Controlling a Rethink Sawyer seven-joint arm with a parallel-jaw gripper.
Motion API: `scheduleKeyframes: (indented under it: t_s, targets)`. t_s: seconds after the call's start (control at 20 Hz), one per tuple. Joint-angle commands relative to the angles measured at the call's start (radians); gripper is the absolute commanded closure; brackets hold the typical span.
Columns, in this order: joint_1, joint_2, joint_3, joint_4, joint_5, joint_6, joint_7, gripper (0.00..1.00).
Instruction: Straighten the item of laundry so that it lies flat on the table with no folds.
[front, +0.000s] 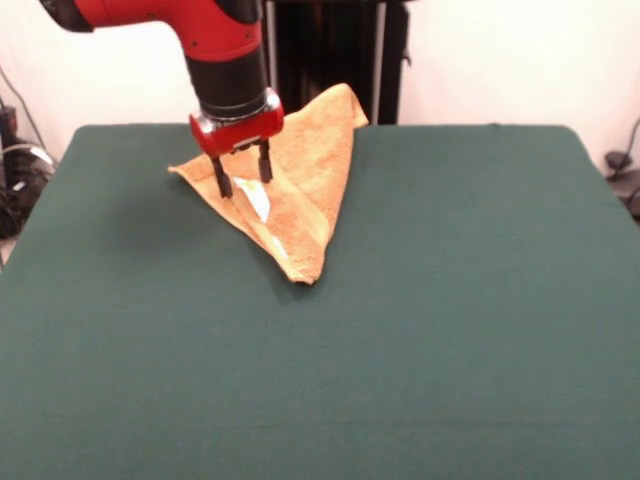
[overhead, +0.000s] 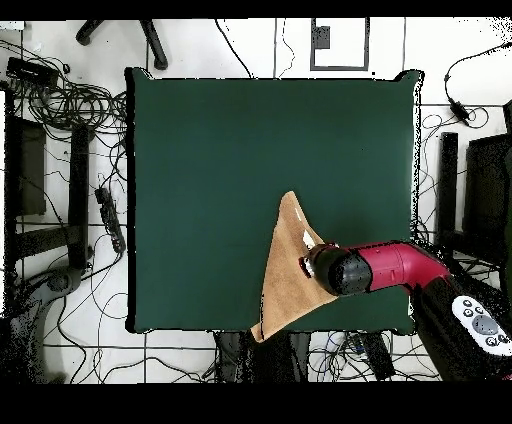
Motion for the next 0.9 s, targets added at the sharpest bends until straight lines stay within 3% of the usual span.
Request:
scheduleKeyframes:
  t_s: [0.05,0.8,0.85,0.9]
  targets:
    - [0.019,0.097,0.085,-0.042,-0.055,-0.023,-0.155,0.0]
    - [-0.002,0.201,0.062,-0.053,-0.099,-0.101,-0.125,0.0]
    - [-0.01,0.206,0.068,-0.05,-0.104,-0.119,-0.127,1.0]
    - [-0.018,0.208,0.074,-0.044,-0.111,-0.144,-0.124,1.0]
